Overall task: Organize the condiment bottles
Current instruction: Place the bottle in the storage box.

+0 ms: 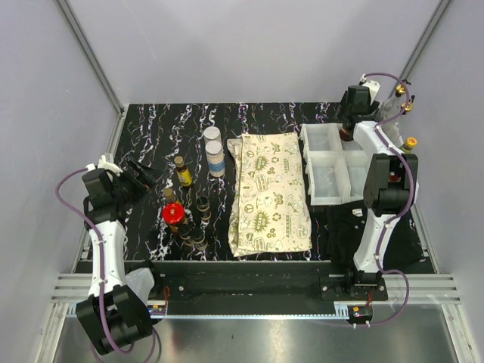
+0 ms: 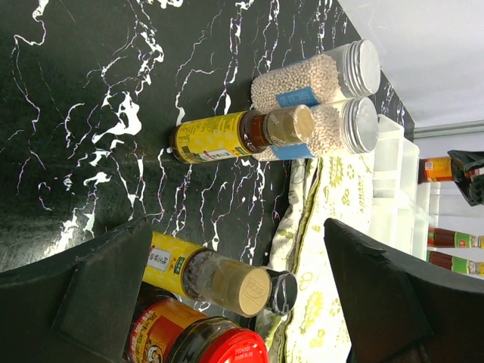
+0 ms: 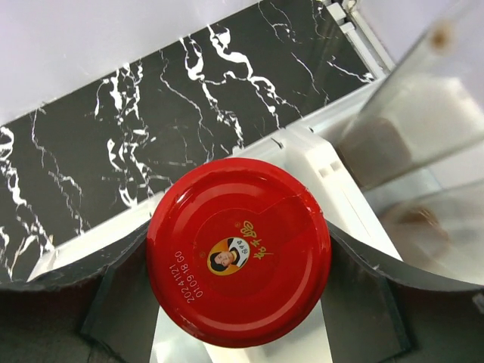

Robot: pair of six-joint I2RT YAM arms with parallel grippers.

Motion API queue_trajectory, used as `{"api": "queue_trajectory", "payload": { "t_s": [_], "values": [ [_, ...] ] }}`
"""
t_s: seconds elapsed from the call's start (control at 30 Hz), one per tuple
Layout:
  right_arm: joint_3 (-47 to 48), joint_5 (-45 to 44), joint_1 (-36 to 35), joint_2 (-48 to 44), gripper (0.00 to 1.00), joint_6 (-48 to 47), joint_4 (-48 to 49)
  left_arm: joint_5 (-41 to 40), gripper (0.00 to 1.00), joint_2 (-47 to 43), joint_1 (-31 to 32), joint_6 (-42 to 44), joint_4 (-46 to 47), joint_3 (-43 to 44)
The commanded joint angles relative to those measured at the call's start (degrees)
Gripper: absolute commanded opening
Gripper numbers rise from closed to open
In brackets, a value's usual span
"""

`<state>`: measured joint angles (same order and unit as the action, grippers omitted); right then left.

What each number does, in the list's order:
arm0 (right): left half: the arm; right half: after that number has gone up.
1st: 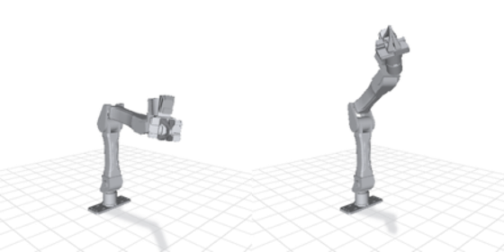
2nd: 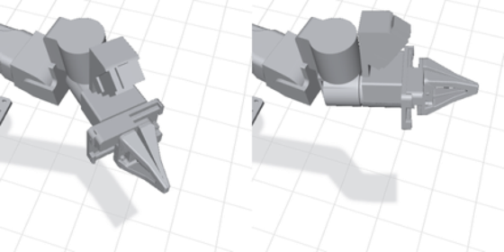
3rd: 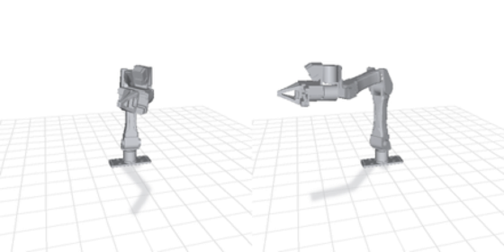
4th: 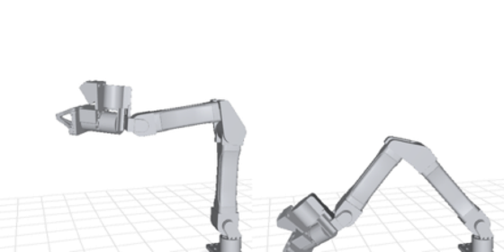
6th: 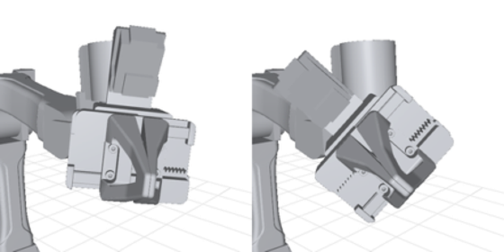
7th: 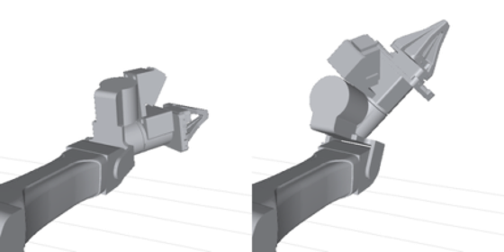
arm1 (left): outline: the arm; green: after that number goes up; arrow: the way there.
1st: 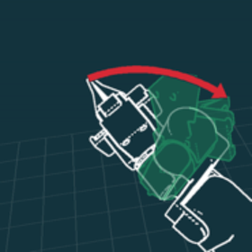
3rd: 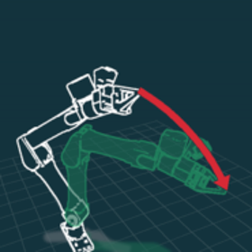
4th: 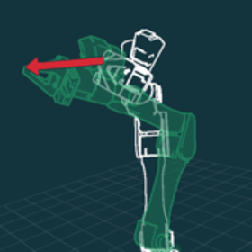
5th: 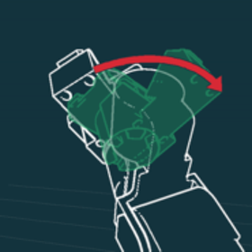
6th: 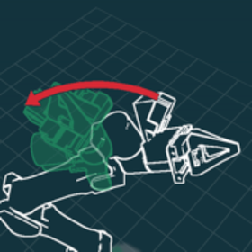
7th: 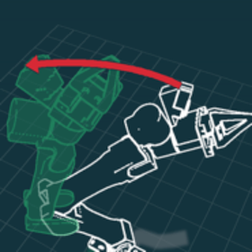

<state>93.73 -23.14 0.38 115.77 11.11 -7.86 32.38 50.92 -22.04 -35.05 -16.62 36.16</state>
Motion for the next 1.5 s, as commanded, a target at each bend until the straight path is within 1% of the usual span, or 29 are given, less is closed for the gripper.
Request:
{"api": "queue_trajectory", "payload": {
  "t_s": [0.0, 0.2, 0.43, 0.47, 0.5, 0.53, 0.57, 0.63, 0.67, 0.73, 0.77, 0.87, 1.07, 1.2, 1.3, 1.47],
  "values": [
    [6.63, 0.37, 1.29, 1.65, 0.0, 2.06, 9.35, 1.81, 0.99, 0.76, -0.54, -0.46, 2.65, 0.31],
    [8.13, 0.72, 2.16, 5.69, 0.0, 3.65, 9.7, 1.81, 0.99, 1.91, -0.81, -0.46, 2.65, 0.4],
    [9.45, 0.72, 2.26, 6.84, 0.0, 4.18, 9.71, 1.98, 0.99, 2.61, -1.25, -0.55, 2.65, 0.58],
    [9.45, 0.81, 2.25, 6.84, 0.03, 4.27, 9.62, 1.98, 0.99, 2.7, -1.42, -0.64, 2.65, 0.58],
    [9.36, 0.72, 2.34, 6.67, 0.09, 4.53, 9.53, 2.07, 0.99, 2.7, -1.42, -0.64, 2.65, 0.58],
    [9.36, 0.72, 2.26, 6.67, 0.27, 4.62, 9.44, 2.25, 0.99, 2.7, -1.42, -0.64, 2.73, 0.58],
    [9.45, 0.64, 2.34, 6.75, 0.33, 4.97, 9.27, 2.16, 0.99, 2.78, -1.42, -0.64, 2.74, 0.49],
    [9.97, 1.16, 2.34, 6.93, 0.43, 5.15, 8.48, 2.25, 0.99, 2.61, -1.51, -0.64, 2.65, 0.49],
    [10.33, 1.08, 2.26, 7.37, 0.51, 5.49, 8.12, 2.25, 0.99, 2.61, -1.6, -0.64, 2.65, 0.49],
    [11.29, 1.07, 2.34, 7.72, 0.63, 6.11, 6.11, 2.07, 0.99, 2.7, -1.51, -0.64, 2.65, 0.49],
    [11.47, 1.08, 2.34, 7.98, 0.73, 6.55, 5.84, 2.16, 0.99, 2.7, -1.51, -0.64, 2.73, 0.49],
    [11.74, 1.51, 2.25, 7.9, 0.87, 7.34, 5.22, 2.16, 0.99, 2.61, -1.51, -0.64, 2.74, 0.49],
    [11.74, 1.95, 2.25, 6.85, 0.92, 7.78, 4.52, 1.98, 0.99, 2.26, -1.69, -0.55, 2.74, 0.4],
    [10.6, 2.3, 2.34, 4.83, 0.99, 7.78, 4.08, 1.9, 0.99, 1.91, -1.69, -0.55, 2.73, 0.4],
    [9.02, 2.66, 2.25, 2.02, 1.0, 7.78, 3.99, 1.72, 0.99, 1.56, -1.6, -0.46, 2.65, 0.4],
    [6.82, 6.08, 2.25, -4.22, 1.0, 7.96, 2.42, 0.93, 0.99, 0.33, -1.78, -0.2, 2.3, 0.4]
  ]
}}
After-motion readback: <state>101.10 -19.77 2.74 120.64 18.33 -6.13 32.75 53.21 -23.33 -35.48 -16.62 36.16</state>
